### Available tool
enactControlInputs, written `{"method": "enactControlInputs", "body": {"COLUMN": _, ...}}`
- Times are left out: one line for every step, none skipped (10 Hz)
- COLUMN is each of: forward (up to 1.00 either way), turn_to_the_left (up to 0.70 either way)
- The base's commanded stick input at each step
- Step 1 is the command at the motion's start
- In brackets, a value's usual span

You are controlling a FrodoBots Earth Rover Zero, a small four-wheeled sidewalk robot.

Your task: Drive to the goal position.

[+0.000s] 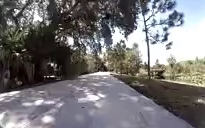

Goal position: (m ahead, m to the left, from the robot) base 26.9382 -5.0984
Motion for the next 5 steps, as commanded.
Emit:
{"method": "enactControlInputs", "body": {"forward": 0.84, "turn_to_the_left": 0.0}}
{"method": "enactControlInputs", "body": {"forward": 0.84, "turn_to_the_left": 0.0}}
{"method": "enactControlInputs", "body": {"forward": 0.84, "turn_to_the_left": -0.01}}
{"method": "enactControlInputs", "body": {"forward": 0.84, "turn_to_the_left": -0.08}}
{"method": "enactControlInputs", "body": {"forward": 0.84, "turn_to_the_left": -0.18}}
